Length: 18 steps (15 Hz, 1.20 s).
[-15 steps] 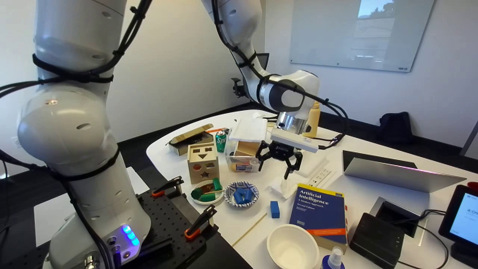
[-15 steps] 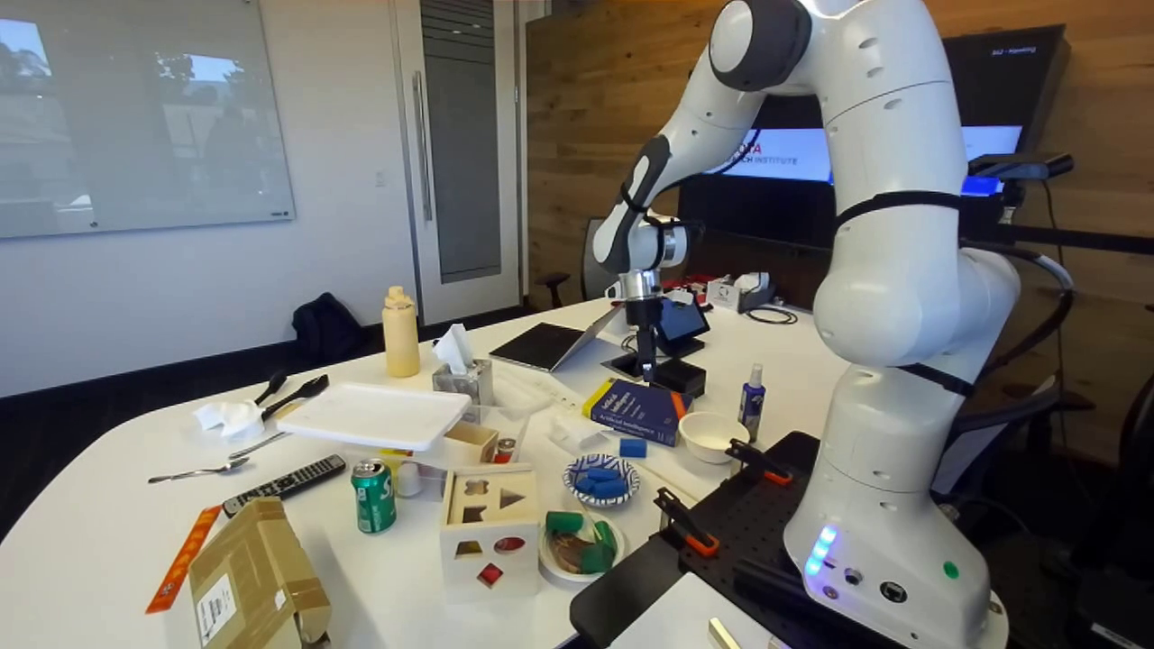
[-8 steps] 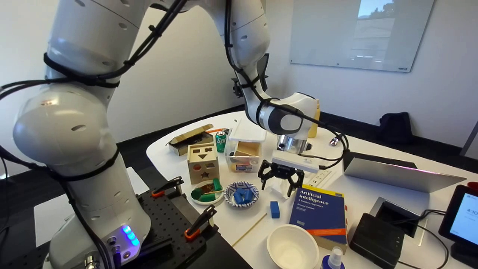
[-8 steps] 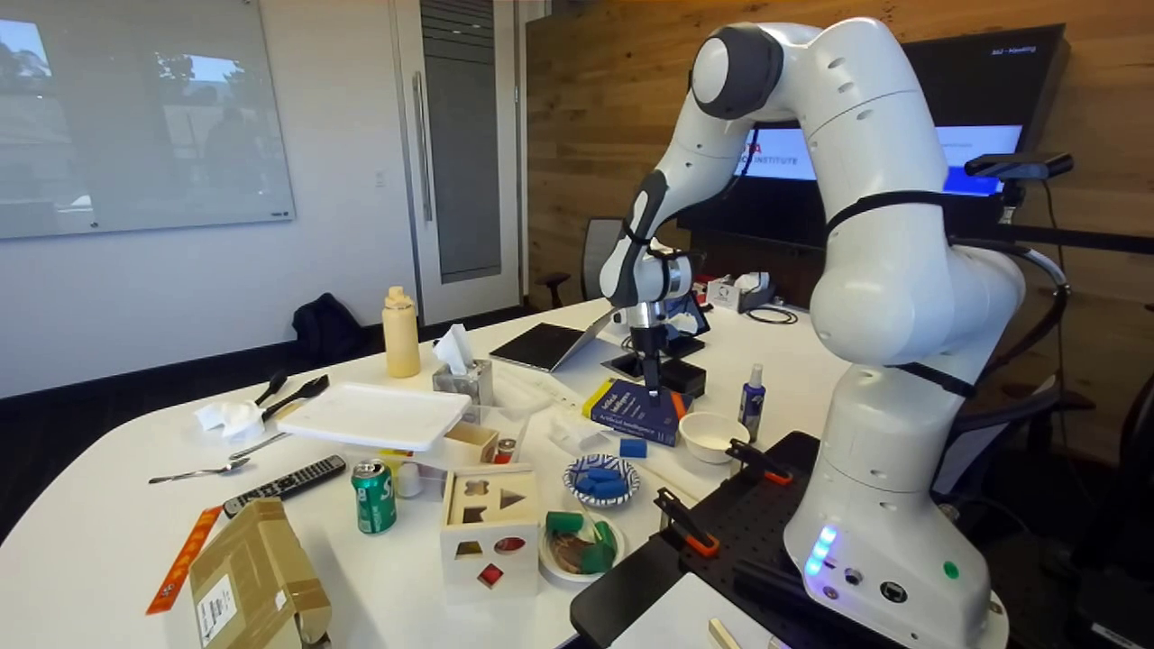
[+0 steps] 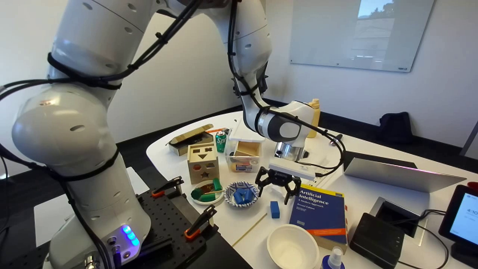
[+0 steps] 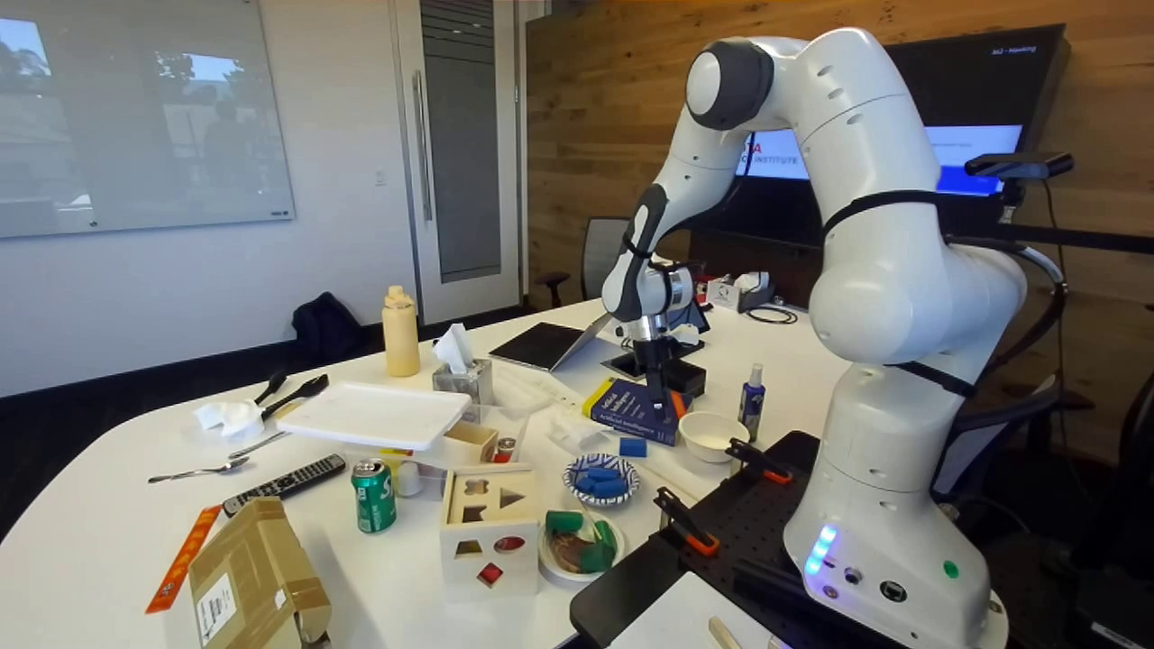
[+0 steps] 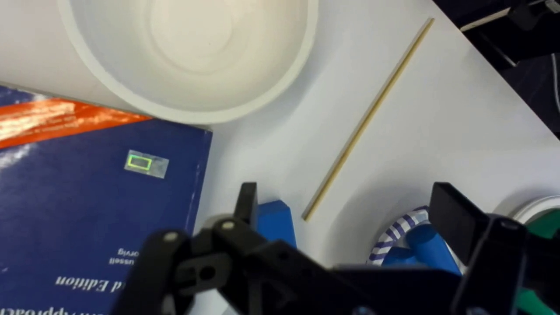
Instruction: Place the blue block on the table upright.
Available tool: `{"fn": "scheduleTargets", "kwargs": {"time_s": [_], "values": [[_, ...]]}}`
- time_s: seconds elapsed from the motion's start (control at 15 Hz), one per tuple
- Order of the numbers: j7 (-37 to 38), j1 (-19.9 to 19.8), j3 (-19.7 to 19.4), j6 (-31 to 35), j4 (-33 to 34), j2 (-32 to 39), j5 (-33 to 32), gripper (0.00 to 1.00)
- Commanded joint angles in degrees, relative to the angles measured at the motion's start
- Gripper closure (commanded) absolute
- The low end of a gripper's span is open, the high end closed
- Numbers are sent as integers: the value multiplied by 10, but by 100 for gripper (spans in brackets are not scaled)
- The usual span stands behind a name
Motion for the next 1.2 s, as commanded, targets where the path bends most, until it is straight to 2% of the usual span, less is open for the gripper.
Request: {"fn": "scheduleTargets", "kwargs": {"time_s": [0.0, 0.6, 1.13], "values": [[16, -11, 12, 3, -2, 1, -17, 0], [82, 17, 14, 63, 20, 77, -84, 0], [102, 16, 17, 121, 51, 122, -108, 0]]}}
